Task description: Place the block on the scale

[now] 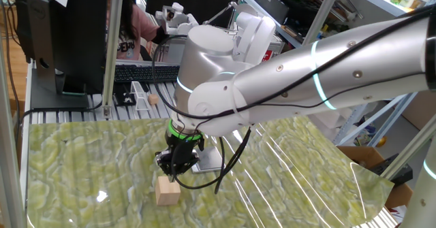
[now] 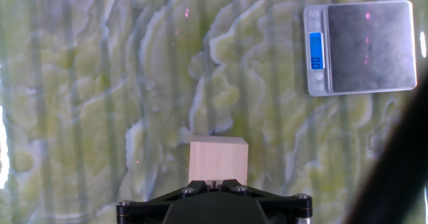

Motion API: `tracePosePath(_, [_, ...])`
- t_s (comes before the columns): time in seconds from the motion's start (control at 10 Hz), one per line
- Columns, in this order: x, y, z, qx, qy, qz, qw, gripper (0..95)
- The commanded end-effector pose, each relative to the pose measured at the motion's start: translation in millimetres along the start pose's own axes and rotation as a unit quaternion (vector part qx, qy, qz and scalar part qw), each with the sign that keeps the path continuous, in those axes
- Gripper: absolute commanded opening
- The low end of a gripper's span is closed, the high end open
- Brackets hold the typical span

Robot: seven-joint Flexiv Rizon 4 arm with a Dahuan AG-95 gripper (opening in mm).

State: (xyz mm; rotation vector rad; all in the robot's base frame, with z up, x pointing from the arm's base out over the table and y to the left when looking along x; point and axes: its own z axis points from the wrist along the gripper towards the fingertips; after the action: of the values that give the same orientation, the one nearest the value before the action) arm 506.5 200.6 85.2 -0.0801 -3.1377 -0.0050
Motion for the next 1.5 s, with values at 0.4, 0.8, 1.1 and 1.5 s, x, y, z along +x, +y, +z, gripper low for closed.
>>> tracePosePath(0.4, [1.2,-0.5,6.6,0.001,-0.001,0.002,1.0000,0.0])
tracePosePath(0.8, [1.1,0.0,13.2,0.000,-0.008,-0.001,1.0000,0.0])
tracePosePath(1.1, [-0.9,2.2,14.5,0.001,-0.018,0.012,0.9998,38.0])
tracePosePath(1.5, [-1.3,4.2,13.1,0.008,-0.022,0.018,0.9996,76.0])
